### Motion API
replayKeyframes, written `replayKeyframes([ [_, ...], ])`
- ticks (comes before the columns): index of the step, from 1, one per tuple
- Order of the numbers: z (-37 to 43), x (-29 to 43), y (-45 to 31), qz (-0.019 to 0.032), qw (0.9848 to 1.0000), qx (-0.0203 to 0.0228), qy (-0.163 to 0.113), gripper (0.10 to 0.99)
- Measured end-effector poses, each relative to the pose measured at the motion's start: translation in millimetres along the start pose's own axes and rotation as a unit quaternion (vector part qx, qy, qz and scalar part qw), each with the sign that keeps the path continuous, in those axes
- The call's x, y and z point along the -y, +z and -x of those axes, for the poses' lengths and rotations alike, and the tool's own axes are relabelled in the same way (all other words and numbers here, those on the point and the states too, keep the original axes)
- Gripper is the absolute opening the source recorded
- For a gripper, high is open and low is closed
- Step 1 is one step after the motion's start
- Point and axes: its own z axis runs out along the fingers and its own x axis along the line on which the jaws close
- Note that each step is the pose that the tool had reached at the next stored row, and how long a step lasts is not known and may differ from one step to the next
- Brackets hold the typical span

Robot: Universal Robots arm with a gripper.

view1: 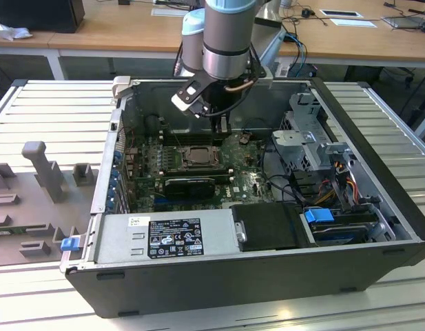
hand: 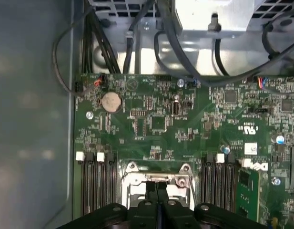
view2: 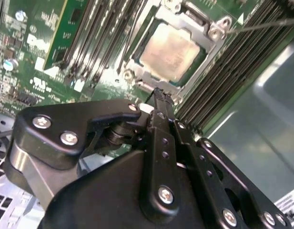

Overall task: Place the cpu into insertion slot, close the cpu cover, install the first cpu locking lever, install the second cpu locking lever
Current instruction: 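Close the cpu cover, then install the first cpu locking lever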

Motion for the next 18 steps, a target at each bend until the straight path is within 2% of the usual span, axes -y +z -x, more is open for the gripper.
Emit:
replayKeyframes([
  [1,-0.1,5.4,0.3,-0.0001,1.0,0.0,-0.002,0.106],
  [6,-0.3,16.3,0.6,0.0,1.0,-0.0002,-0.004,0.106],
  [9,-0.5,25.2,0.8,-0.0001,1.0,-0.0001,-0.004,0.106],
  [14,-0.6,33.6,0.8,-0.0001,1.0,-0.0002,-0.004,0.106],
  [18,-0.6,35.1,0.7,-0.0001,1.0,-0.0001,-0.004,0.106],
])
